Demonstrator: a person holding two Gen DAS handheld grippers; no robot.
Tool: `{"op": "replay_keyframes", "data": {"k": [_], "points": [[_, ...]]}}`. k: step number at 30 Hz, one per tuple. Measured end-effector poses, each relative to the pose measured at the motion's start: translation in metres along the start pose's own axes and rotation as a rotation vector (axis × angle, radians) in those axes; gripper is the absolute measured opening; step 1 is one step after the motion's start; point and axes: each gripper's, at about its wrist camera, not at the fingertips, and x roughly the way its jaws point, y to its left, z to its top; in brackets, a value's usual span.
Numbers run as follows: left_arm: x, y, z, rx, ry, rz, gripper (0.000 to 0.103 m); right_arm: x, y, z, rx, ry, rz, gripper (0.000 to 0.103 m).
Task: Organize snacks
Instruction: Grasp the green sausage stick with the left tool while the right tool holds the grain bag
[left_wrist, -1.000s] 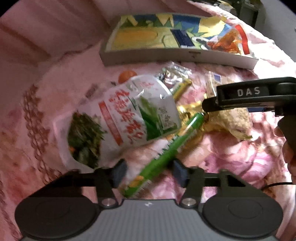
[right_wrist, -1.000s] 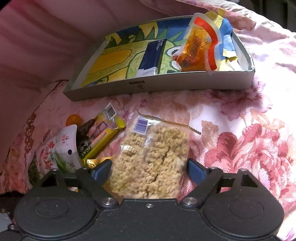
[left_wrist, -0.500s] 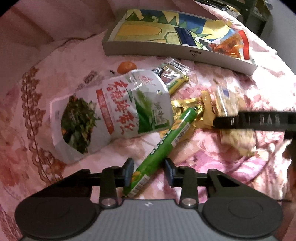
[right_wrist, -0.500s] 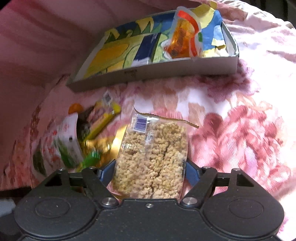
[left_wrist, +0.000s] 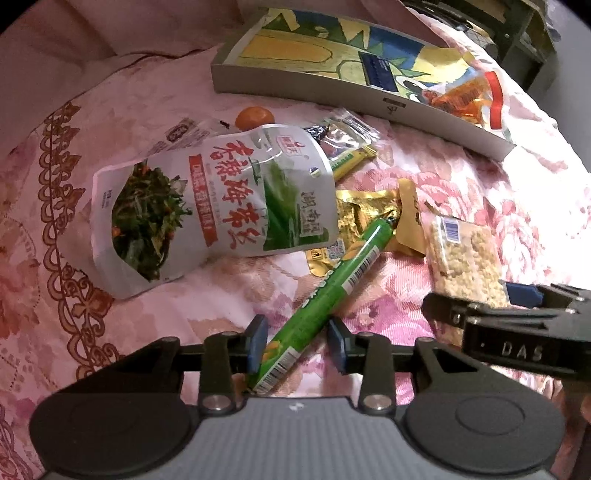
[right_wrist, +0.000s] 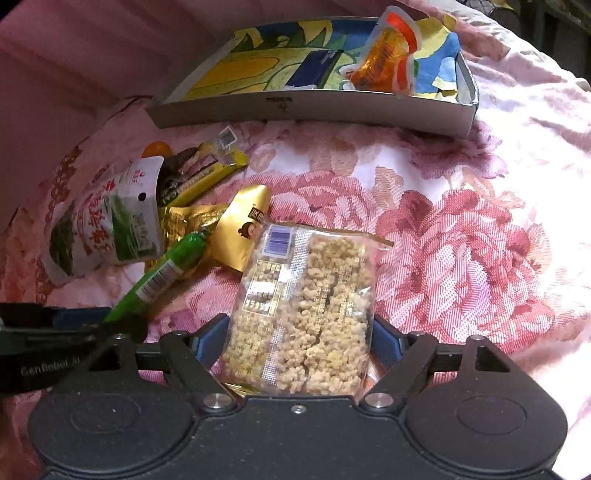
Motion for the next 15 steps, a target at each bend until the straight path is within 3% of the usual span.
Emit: {"op": "replay_keyframes", "data": {"k": [2, 6, 11, 15], "points": [[0.001, -0.003, 0.001, 0.005, -0.002, 0.009, 0.042, 0.002, 0.003, 0.0, -0.019, -0.001, -0.003, 0.089], [0.003, -0.01, -0.001, 0.025, -0.017, 0.036, 0.042, 0.004, 0.009, 0.0, -0.05, -0.009, -0.026, 0.09], [0.0, -0.014, -0.005, 0.035, -0.032, 0.062, 0.039, -0.002, 0.007, 0.0, -0.041, -0.021, -0.033, 0.078], [-0.007, -0.013, -0.011, 0.016, -0.036, 0.05, 0.035, -0.008, 0.007, -0.003, -0.074, -0.024, -0.035, 0.077]]}}
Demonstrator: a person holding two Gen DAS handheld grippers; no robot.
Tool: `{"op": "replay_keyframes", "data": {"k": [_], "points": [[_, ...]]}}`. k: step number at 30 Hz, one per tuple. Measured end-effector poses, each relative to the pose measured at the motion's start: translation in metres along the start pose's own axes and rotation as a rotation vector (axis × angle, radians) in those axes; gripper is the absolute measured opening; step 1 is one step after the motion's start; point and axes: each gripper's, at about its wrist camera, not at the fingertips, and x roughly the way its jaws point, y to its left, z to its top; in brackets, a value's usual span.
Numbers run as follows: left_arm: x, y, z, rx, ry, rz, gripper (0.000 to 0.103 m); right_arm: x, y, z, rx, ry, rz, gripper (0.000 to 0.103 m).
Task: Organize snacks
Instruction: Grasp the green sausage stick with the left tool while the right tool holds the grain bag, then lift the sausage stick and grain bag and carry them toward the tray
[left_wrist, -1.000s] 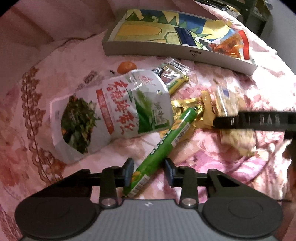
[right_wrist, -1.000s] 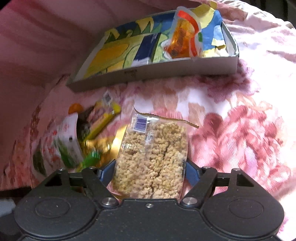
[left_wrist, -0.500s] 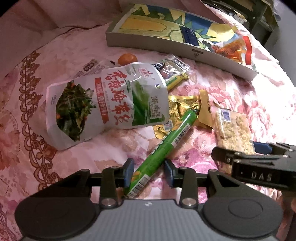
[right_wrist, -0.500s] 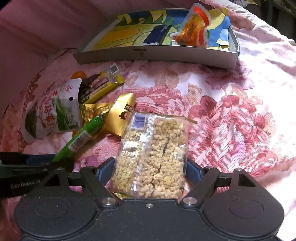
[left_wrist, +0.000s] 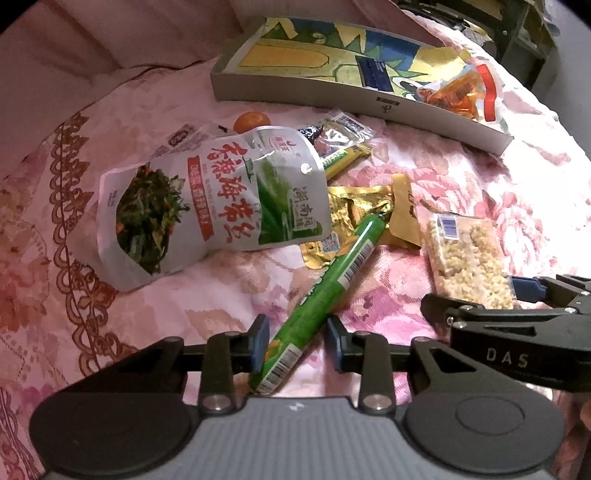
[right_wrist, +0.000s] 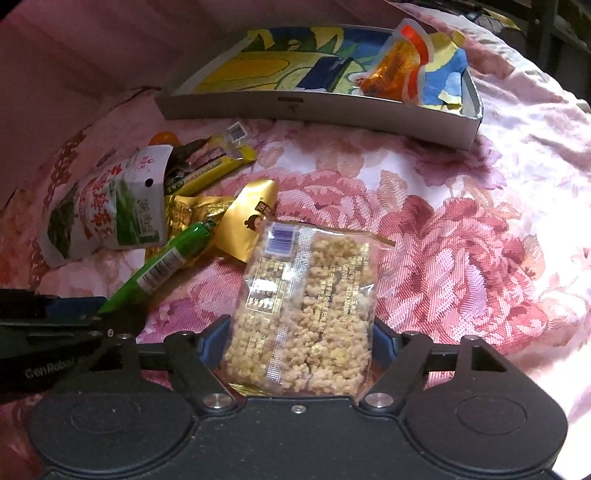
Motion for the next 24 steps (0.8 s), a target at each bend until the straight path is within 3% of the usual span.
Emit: {"op": "replay_keyframes", "data": {"k": [5, 17, 24], "points": [[-0.012, 0.001, -0.008, -0.046, -0.015, -0.018, 0.026, -0.015, -0.001, -0.011, 0.01, -0.031, 0.001, 0.076], [-0.037, 0.004, -0.023, -0.146, -0.08, -0.146, 0.019, -0.061, -0.011, -0.018, 0.089, -0.206, 0.051, 0.076], [-0.038, 0.006, -0.026, -0.187, -0.071, -0.199, 0.019, -0.067, -0.014, -0.017, 0.101, -0.233, 0.071, 0.076]]}}
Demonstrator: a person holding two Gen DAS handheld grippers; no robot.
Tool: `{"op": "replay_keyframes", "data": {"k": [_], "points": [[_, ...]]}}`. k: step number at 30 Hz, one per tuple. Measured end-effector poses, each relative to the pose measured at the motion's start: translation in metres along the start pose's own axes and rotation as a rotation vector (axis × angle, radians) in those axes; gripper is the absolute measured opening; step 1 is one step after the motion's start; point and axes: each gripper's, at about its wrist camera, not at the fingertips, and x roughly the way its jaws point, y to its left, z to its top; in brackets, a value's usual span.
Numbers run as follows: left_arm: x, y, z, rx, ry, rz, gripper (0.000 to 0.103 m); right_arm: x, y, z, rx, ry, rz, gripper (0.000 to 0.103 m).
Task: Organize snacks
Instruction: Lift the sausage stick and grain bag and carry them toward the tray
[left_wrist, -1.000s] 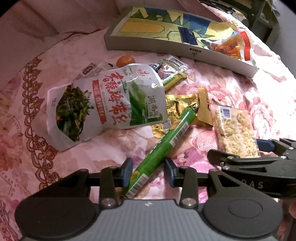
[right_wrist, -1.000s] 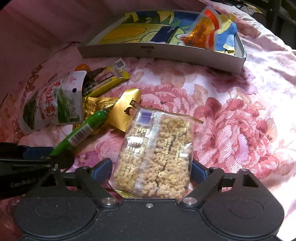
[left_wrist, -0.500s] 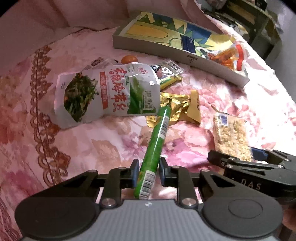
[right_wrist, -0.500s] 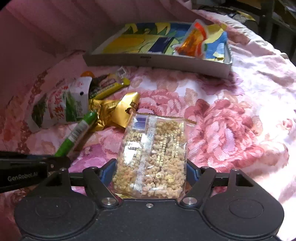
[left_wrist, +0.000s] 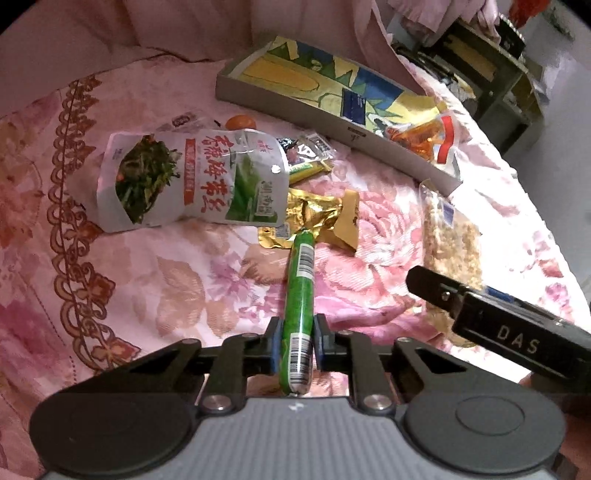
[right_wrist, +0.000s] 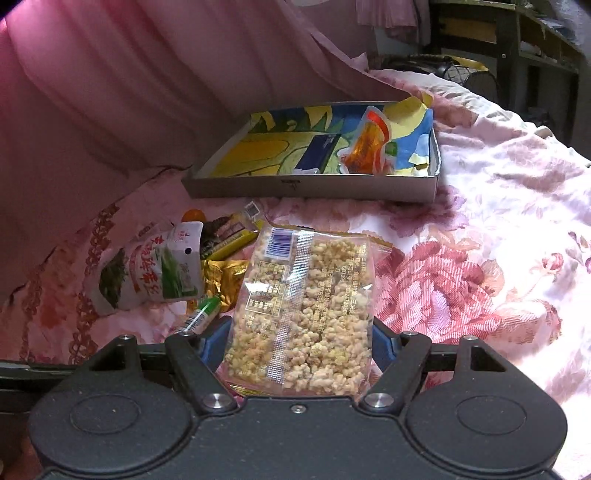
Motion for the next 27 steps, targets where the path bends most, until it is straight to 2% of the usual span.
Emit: {"op": "replay_keyframes", "data": {"k": [7, 14, 20, 27], "points": [[-0.004, 0.009, -0.002, -0.099, 0.001, -0.076, 0.018, -0.002, -0.001, 0.0, 0.008, -0.016, 0.006, 0.076], [-0.01, 0.014, -0.005, -0.155, -0.011, -0.128, 0.018, -0.004, -0.001, 0.001, 0.012, -0.023, 0.01, 0.076], [-0.023, 0.01, 0.003, -0.141, -0.081, -0.13, 0.018, -0.01, -0.001, 0.01, 0.001, -0.054, 0.018, 0.076], [-0.038, -0.006, 0.038, -0.089, -0.199, -0.14, 0.018, -0.017, 0.0, 0.037, -0.06, -0.115, 0.029, 0.076]]}}
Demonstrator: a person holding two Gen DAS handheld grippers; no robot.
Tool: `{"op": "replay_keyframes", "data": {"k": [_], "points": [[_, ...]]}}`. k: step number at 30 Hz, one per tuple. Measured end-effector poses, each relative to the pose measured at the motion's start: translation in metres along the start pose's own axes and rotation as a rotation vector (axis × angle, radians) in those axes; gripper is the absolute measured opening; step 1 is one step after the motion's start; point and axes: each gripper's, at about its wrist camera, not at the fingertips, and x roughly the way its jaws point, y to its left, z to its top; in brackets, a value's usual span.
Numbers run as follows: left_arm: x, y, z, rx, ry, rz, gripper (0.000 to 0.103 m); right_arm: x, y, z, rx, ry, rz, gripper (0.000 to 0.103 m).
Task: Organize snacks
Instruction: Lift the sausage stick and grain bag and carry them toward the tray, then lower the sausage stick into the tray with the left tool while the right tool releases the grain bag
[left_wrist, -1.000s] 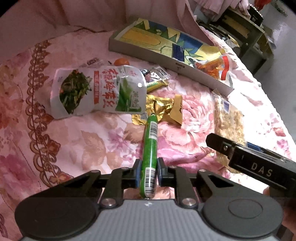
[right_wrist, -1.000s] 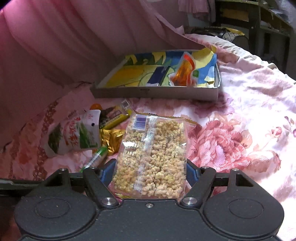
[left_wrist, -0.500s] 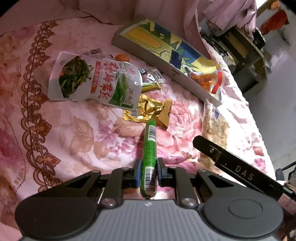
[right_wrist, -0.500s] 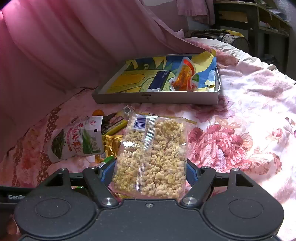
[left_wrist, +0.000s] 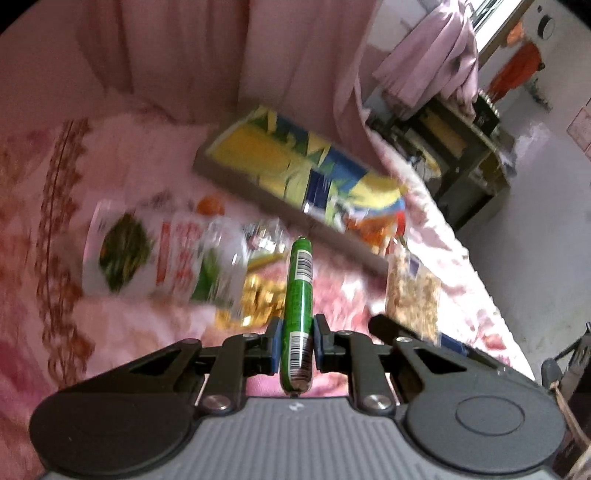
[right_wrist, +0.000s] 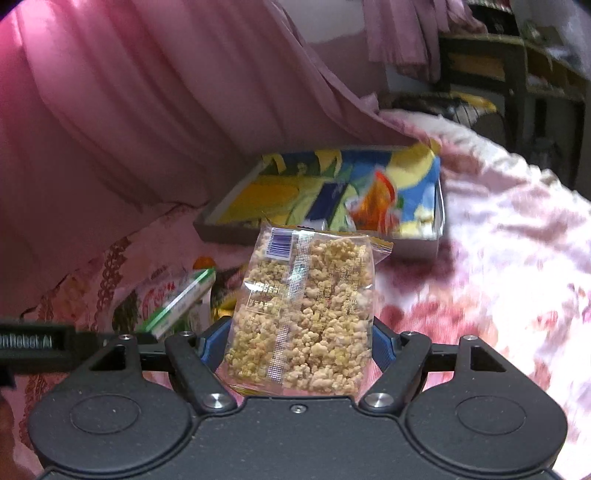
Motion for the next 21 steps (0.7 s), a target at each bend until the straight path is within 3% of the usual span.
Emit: {"op": "replay_keyframes", "data": {"k": [6, 11, 21], "points": [[0.017, -0.021, 0.04, 0.04, -0.068, 0.012, 0.018, 0.009, -0.016, 0.035, -0.061, -0.057, -0.009, 0.076], [0.043, -0.044, 0.072, 0.098, -0.118, 0.031, 0.018, 0.029, -0.039, 0.067, -0.038, -0.12, -0.039, 0.076], [0.122, -0.072, 0.122, 0.154, -0.113, 0.062, 0.018, 0.086, -0.094, 0.122, 0.036, -0.18, -0.098, 0.077]]}}
